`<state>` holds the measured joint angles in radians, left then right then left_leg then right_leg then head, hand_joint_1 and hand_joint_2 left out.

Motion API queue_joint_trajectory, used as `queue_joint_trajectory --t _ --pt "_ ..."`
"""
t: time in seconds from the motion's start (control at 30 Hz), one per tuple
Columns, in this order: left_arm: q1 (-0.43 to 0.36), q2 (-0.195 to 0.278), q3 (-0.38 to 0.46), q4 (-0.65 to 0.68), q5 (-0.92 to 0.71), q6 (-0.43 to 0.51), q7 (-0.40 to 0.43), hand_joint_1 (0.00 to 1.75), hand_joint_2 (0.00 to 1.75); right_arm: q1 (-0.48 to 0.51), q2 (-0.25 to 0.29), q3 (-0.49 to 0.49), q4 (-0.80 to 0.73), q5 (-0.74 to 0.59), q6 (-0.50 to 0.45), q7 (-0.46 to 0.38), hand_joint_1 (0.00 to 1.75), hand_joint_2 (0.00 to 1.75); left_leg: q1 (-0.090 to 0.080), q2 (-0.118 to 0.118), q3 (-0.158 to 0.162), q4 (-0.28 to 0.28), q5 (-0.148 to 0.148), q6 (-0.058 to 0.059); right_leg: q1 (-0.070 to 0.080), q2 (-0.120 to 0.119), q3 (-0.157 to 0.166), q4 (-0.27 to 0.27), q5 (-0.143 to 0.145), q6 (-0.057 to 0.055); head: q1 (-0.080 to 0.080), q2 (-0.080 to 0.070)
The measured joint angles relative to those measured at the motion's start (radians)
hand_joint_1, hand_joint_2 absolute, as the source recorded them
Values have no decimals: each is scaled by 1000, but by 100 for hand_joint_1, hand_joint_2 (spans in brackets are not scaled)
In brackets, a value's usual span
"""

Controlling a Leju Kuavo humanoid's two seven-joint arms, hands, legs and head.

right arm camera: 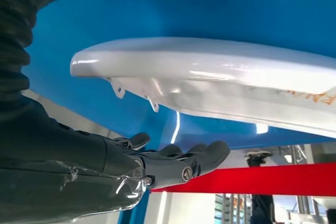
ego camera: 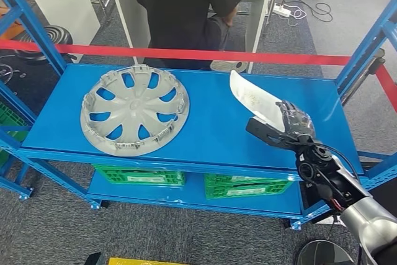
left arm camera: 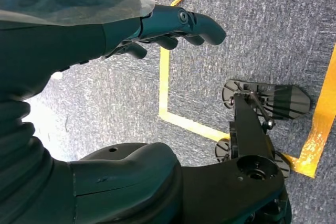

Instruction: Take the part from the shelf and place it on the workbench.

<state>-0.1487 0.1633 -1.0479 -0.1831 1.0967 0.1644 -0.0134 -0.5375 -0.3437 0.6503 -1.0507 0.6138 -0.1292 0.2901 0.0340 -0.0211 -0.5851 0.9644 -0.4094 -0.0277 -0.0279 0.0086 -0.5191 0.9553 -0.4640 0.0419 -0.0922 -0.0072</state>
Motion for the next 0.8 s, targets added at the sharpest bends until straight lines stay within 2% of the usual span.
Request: queue_joint_trajectory --t 0.57,0.6,0.7,0.73,0.8 --pt "2 2 -4 0 0 -1 -4 0 175 18 0 -19 38 -12 -7 -6 3 175 0 0 0 0 0 0 0 0 0 0 0 0 0 0" --pt "2 2 -4 0 0 -1 -4 0 175 19 0 -21 39 -13 -7 -7 28 175 0 0 0 0 0 0 0 0 0 0 0 0 0 0" --pt "2 2 -4 0 0 -1 -5 0 175 21 -1 -23 42 -14 -7 -7 131 175 0 0 0 0 0 0 0 0 0 0 0 0 0 0" --pt "2 2 -5 0 0 -1 -5 0 175 22 -2 -23 43 -15 -7 -7 147 175 0 0 0 0 0 0 0 0 0 0 0 0 0 0" --pt "2 2 -5 0 0 -1 -5 0 175 25 -2 -24 45 -15 -7 -7 163 175 0 0 0 0 0 0 0 0 0 0 0 0 0 0"
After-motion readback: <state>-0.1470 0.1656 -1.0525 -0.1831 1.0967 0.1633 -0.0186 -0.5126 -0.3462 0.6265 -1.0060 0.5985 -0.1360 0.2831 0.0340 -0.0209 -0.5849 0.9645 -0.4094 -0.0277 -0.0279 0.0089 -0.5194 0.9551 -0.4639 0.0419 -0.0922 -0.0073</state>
